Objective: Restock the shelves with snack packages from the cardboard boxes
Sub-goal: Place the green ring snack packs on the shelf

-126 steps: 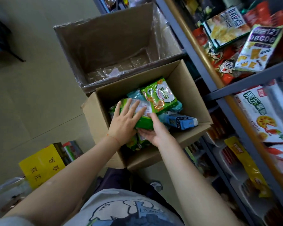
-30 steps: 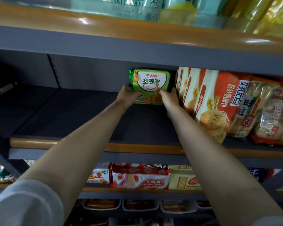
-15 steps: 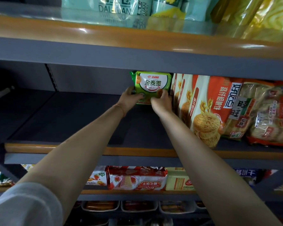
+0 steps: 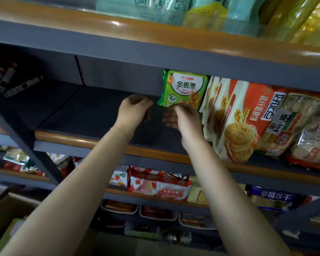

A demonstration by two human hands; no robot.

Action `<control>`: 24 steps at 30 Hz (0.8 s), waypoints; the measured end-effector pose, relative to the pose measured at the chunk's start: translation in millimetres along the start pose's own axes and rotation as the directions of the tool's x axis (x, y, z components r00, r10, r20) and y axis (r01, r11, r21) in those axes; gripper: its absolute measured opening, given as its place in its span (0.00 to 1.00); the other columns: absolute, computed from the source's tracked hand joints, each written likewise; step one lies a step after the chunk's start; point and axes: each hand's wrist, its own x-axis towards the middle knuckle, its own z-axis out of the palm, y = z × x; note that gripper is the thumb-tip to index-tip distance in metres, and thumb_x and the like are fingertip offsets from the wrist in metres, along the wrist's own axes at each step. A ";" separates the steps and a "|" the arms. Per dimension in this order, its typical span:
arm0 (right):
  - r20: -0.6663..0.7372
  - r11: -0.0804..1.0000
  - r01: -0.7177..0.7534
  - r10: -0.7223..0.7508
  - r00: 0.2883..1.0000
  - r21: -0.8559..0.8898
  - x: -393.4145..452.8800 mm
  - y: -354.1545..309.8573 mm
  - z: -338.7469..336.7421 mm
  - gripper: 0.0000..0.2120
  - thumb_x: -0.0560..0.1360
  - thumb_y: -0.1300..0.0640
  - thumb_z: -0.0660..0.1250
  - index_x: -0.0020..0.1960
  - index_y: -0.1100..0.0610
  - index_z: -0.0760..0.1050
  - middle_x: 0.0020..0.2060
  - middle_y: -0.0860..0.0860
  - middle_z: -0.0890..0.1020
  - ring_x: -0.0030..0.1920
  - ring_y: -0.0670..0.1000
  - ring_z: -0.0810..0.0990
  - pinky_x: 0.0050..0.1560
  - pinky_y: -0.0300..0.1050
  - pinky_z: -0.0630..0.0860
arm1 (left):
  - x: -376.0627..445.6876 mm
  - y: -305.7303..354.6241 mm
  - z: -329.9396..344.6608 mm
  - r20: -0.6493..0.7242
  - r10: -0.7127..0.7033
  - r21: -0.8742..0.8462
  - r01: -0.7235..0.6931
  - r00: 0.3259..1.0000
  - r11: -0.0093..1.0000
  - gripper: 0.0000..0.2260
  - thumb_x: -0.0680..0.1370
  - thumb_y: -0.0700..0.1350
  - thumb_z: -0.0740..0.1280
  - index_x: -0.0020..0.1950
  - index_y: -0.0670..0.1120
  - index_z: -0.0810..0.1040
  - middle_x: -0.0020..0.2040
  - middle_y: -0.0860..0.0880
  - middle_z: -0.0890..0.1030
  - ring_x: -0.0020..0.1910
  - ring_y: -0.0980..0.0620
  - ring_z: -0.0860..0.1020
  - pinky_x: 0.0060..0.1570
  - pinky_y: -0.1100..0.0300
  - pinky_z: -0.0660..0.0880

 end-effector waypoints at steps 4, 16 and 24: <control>0.243 0.999 -0.025 0.019 0.970 0.020 -59.5 6.3 27.3 0.10 0.81 0.63 0.59 0.43 0.59 0.75 0.30 0.55 0.79 0.27 0.53 0.78 0.27 0.42 0.73 | -82.2 -17.6 -69.0 -0.058 0.042 0.037 -0.039 0.997 0.999 0.06 0.80 0.37 0.65 0.44 0.41 0.79 0.29 0.49 0.74 0.27 0.51 0.72 0.30 0.61 0.70; 0.565 0.833 -0.372 0.552 0.613 -0.410 -206.5 193.6 174.5 0.09 0.82 0.62 0.59 0.47 0.62 0.76 0.34 0.57 0.79 0.30 0.52 0.78 0.31 0.44 0.77 | -233.8 -219.8 -301.2 -0.491 -0.579 -0.109 0.614 0.651 0.782 0.05 0.80 0.41 0.69 0.48 0.41 0.82 0.40 0.43 0.80 0.37 0.46 0.77 0.36 0.60 0.75; 0.361 0.535 -0.689 0.843 0.399 -0.488 -256.9 324.7 290.0 0.05 0.83 0.61 0.60 0.53 0.61 0.73 0.40 0.57 0.80 0.38 0.54 0.80 0.41 0.48 0.79 | -281.6 -322.6 -403.3 -0.468 -0.759 -0.287 0.735 0.452 0.615 0.05 0.79 0.41 0.70 0.44 0.42 0.81 0.41 0.41 0.82 0.34 0.47 0.78 0.44 0.52 0.75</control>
